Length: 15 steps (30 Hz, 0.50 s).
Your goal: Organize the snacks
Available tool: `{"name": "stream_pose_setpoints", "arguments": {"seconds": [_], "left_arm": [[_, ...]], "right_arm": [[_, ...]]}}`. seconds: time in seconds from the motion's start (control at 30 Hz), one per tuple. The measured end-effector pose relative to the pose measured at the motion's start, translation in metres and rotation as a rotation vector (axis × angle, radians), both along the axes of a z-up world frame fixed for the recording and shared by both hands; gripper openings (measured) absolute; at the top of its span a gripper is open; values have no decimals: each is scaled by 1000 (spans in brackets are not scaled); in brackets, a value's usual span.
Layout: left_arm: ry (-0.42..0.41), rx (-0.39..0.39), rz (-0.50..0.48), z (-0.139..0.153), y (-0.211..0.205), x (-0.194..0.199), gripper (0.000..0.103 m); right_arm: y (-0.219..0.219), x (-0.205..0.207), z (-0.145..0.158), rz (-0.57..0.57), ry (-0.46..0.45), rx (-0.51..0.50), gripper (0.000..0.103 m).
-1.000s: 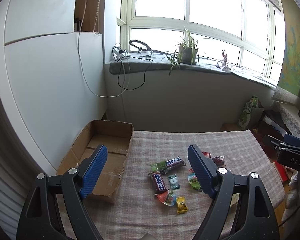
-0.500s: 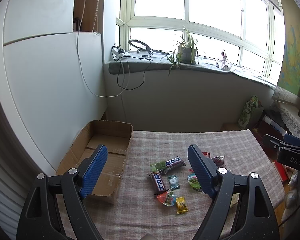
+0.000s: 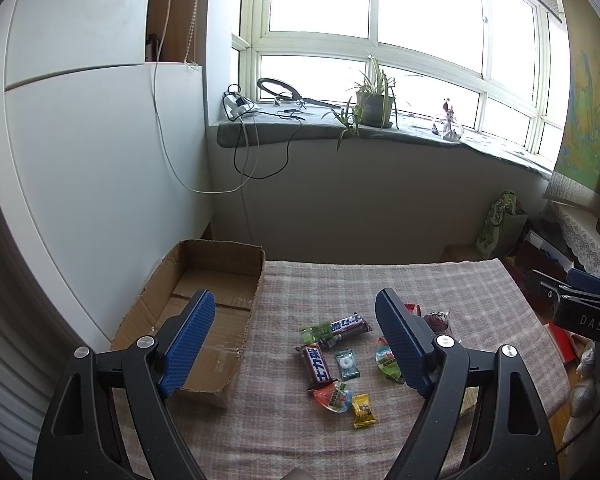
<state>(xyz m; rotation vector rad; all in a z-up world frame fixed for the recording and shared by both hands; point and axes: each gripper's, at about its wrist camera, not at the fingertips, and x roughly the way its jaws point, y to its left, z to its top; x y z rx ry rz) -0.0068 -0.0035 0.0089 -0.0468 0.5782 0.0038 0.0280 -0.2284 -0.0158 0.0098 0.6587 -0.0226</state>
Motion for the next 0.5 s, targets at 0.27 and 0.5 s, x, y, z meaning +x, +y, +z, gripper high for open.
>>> {"name": "stream_pose_setpoints", "arguments": {"seconds": [0.27, 0.5], "left_arm": [[4, 0, -4, -2, -1, 1, 83], [14, -1, -11, -4, 0, 4, 83]], "right_arm": [[0, 0, 0, -1, 1, 0, 101], [0, 2, -8, -7, 14, 1, 101]]}}
